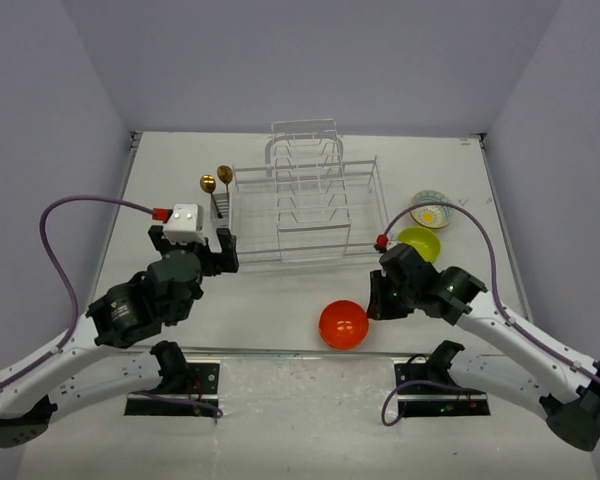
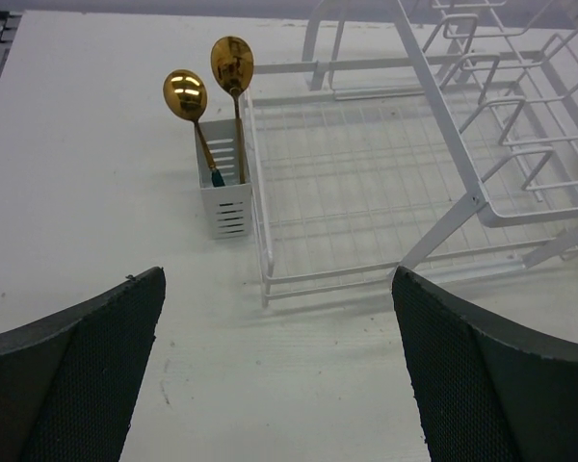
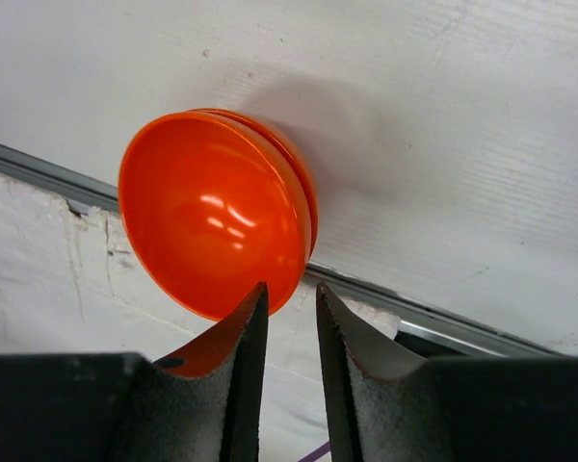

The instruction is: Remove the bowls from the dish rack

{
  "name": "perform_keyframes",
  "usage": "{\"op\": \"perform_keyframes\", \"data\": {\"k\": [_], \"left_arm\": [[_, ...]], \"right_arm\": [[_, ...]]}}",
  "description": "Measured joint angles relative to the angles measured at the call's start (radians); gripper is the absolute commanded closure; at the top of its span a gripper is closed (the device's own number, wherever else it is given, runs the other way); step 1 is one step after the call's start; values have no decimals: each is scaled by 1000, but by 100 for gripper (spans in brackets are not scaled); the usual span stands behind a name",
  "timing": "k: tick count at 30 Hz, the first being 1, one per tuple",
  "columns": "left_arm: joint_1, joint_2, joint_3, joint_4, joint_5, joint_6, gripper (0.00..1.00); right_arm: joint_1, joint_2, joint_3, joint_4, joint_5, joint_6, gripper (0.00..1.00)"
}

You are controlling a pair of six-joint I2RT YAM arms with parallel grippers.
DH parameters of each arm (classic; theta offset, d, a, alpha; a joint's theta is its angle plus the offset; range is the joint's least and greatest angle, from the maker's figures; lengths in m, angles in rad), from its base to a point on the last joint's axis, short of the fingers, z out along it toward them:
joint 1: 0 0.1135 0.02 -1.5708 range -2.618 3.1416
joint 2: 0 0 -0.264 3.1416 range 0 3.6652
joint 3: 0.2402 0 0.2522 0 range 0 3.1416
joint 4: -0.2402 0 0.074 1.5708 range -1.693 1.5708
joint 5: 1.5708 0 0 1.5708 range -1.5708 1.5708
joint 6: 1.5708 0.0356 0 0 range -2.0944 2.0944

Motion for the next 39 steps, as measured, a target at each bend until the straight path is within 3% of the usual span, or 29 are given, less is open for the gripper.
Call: {"op": "perform_keyframes", "data": {"k": [5, 9, 11, 14, 17, 22, 29, 39], "left_arm": [[56, 98, 7, -29, -18, -93, 0], [290, 143, 5, -18, 91, -117, 0], [398, 132, 5, -11, 140, -117, 0], [516, 101, 5, -8, 208, -113, 0], [599, 76, 10, -23, 253, -98, 0], [619, -36, 13, -73, 264, -63, 0], [620, -219, -27, -56, 198, 0, 0], [620, -212, -177, -47, 221, 14, 0]], "right_arm": [[-2, -44, 122, -48, 76, -11, 62], [-69, -45, 255, -56, 153, -50, 39], [-145, -50, 309, -56, 196, -73, 20], [-241, -69, 384, -80, 272, -113, 1], [-264, -103, 480, -132, 373, -133, 1], [-264, -238, 554, -188, 568, -147, 1], [-268, -504, 434, -148, 623, -241, 1], [-268, -567, 301, -130, 702, -316, 1]]}}
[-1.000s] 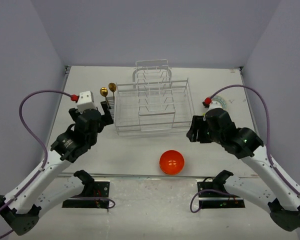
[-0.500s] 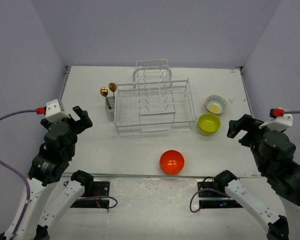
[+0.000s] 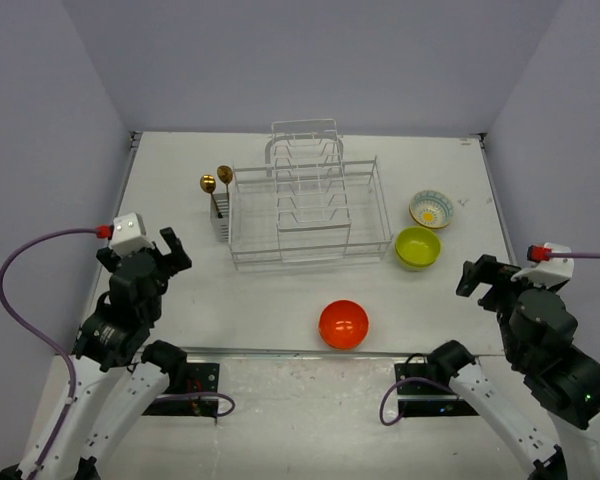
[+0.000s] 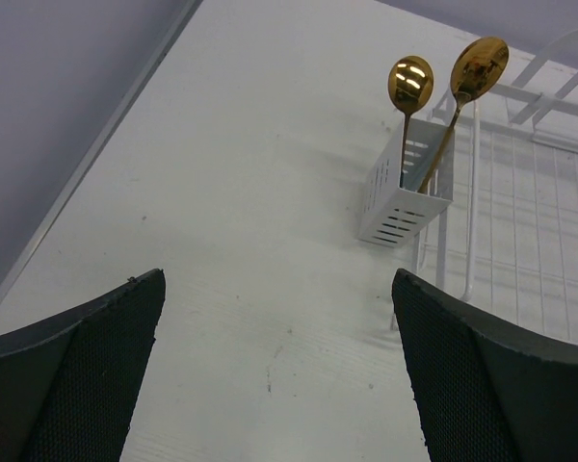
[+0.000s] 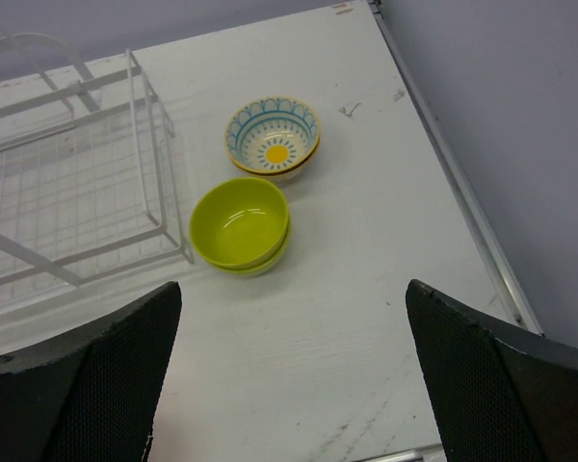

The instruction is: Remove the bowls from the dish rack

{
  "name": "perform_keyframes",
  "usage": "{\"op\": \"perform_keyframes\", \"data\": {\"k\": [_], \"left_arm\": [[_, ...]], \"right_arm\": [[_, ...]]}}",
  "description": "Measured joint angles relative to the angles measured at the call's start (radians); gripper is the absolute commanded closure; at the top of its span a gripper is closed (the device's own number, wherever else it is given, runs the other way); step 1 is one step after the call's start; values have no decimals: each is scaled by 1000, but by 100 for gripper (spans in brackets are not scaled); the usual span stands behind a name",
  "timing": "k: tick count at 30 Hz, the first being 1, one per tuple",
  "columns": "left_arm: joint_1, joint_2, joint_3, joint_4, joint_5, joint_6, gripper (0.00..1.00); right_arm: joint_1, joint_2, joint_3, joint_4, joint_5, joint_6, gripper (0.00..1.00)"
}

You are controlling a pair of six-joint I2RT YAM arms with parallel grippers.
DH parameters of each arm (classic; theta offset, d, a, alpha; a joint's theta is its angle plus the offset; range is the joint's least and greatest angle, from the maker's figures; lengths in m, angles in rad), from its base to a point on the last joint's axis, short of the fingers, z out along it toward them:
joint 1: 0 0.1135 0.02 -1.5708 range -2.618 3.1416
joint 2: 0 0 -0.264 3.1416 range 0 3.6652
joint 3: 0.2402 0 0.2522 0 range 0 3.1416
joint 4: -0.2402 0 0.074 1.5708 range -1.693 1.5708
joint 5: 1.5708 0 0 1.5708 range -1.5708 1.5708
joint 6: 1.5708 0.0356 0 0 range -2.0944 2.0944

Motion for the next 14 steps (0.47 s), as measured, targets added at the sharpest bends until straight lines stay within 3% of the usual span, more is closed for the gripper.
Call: {"op": "perform_keyframes", "data": {"k": [14], "left_arm": [[0, -161, -72, 69, 52, 23, 0]], "right_arm": [[0, -84, -74, 79, 6, -87, 1]]}}
